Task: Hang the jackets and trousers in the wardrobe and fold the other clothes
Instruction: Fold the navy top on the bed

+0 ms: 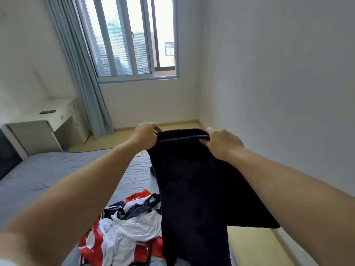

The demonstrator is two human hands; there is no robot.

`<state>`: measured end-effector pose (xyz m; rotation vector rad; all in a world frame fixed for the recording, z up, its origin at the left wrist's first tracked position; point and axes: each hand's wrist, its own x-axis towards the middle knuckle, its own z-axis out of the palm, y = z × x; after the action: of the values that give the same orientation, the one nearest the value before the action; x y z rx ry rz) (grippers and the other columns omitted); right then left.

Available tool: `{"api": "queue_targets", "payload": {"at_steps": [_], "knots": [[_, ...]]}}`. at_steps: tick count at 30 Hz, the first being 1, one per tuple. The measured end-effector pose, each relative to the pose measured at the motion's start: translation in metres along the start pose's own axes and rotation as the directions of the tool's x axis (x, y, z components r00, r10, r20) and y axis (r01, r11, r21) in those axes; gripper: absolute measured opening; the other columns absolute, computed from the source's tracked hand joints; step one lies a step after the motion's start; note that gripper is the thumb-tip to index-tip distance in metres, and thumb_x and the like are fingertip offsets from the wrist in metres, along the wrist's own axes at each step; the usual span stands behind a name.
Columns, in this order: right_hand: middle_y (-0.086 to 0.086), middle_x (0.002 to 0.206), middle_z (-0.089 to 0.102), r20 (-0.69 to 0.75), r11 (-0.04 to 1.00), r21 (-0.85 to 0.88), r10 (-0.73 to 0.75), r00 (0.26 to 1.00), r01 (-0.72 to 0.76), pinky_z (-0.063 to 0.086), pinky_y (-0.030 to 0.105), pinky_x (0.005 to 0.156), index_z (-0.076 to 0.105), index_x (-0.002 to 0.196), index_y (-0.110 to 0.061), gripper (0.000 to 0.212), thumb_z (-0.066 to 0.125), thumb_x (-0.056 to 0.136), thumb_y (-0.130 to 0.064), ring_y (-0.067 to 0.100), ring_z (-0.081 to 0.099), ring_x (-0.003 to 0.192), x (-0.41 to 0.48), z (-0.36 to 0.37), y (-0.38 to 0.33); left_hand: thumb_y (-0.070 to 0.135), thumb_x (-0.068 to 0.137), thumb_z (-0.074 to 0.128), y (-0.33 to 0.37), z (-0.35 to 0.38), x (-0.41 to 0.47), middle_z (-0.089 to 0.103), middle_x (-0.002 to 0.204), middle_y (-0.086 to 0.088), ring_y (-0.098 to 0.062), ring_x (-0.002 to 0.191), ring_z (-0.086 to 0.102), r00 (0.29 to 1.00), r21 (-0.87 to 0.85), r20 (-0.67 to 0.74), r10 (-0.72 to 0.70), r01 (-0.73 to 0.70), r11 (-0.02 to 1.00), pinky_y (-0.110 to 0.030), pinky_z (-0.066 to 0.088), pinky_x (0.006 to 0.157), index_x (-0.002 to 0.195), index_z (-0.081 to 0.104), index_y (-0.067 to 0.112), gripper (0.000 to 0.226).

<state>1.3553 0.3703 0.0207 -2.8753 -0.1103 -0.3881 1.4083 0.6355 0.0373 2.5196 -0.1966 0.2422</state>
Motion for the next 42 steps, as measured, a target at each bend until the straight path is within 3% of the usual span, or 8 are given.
{"api": "queue_targets", "payload": {"at_steps": [9,12,16,21,25,31,35,42], "knots": [[-0.006,0.086,0.055,-0.018,0.995,0.046,0.086,0.996,-0.085,0.041,0.033,0.064,0.055,0.096,-0.029,0.035,0.041,0.101,-0.06,0.021,0.055,0.075,0.009,-0.013,0.017,0.015,0.092,0.067,0.031,-0.013,0.004,0.075,0.099,-0.001,-0.027,0.099,0.071,0.972,-0.454,0.225,0.064,0.046,0.89,-0.028,0.062,0.07,0.095,0.075,0.027,0.014],[-0.006,0.087,0.056,-0.055,0.994,0.063,0.093,0.994,-0.09,0.041,0.034,0.067,0.056,0.097,-0.028,0.037,0.041,0.1,-0.062,0.022,0.055,0.076,0.013,-0.017,0.018,0.062,0.069,0.082,0.037,-0.014,0.007,0.067,0.095,0.02,-0.007,0.088,0.066,0.894,0.004,0.412,0.179,-0.198,0.98,-0.02,0.051,0.071,0.103,0.067,0.04,0.043],[-0.021,0.077,0.051,-0.033,0.994,0.105,-0.01,0.999,0.013,0.039,0.029,0.059,0.054,0.096,-0.037,0.043,0.053,0.085,-0.078,0.01,0.055,0.069,0.016,-0.026,0.016,0.034,0.086,0.071,0.049,-0.028,0.019,0.071,0.09,-0.002,-0.028,0.089,0.065,0.912,0.523,0.203,0.357,-0.409,0.748,-0.034,0.053,0.073,0.096,0.074,0.023,0.016],[-0.018,0.09,0.054,0.249,0.999,0.005,-0.033,0.968,0.033,0.051,0.039,0.073,0.041,0.106,-0.042,0.066,0.086,0.06,-0.059,0.016,0.057,0.083,0.01,-0.024,0.011,0.014,0.091,0.055,0.055,-0.061,0.029,0.071,0.101,-0.006,-0.032,0.094,0.063,0.826,0.506,-0.094,0.556,-0.442,0.741,-0.042,0.051,0.082,0.107,0.075,0.019,0.026],[0.0,0.101,0.065,0.261,0.986,-0.077,0.163,0.951,-0.147,0.052,0.034,0.07,0.058,0.102,-0.024,0.028,0.07,0.077,-0.019,0.026,0.063,0.087,0.007,-0.016,0.011,0.02,0.093,0.057,0.057,-0.074,0.03,0.072,0.098,-0.006,-0.033,0.093,0.06,0.757,0.57,-0.172,0.63,-0.445,0.691,-0.046,0.047,0.087,0.106,0.073,0.015,0.021],[-0.001,0.085,0.055,0.143,0.957,-0.107,0.282,0.949,-0.269,0.043,0.031,0.062,0.054,0.096,-0.02,0.014,0.056,0.084,-0.012,0.021,0.055,0.071,-0.007,-0.006,0.008,0.013,0.088,0.06,0.049,-0.085,0.024,0.072,0.098,-0.005,-0.031,0.093,0.062,0.811,0.394,-0.236,0.535,-0.424,0.816,-0.039,0.047,0.079,0.106,0.072,0.017,0.022],[0.002,0.093,0.052,0.261,0.943,0.064,0.301,0.917,-0.328,0.055,0.043,0.082,0.043,0.111,-0.02,0.028,0.055,0.087,-0.012,0.029,0.06,0.09,-0.017,0.021,0.001,0.012,0.09,0.059,0.046,-0.096,0.02,0.072,0.102,-0.006,-0.033,0.096,0.062,0.817,0.381,-0.312,0.484,-0.359,0.852,-0.046,0.054,0.084,0.112,0.072,0.018,0.026],[0.007,0.088,0.063,0.499,0.957,-0.074,0.28,0.821,-0.281,0.051,0.026,0.057,0.06,0.086,-0.01,0.015,0.067,0.074,-0.004,0.024,0.064,0.076,-0.016,0.022,-0.015,0.014,0.094,0.054,0.03,-0.104,0.019,0.071,0.107,-0.011,-0.038,0.098,0.06,0.823,0.457,-0.378,0.424,-0.232,0.859,-0.047,0.05,0.086,0.119,0.067,0.013,0.028]]}}
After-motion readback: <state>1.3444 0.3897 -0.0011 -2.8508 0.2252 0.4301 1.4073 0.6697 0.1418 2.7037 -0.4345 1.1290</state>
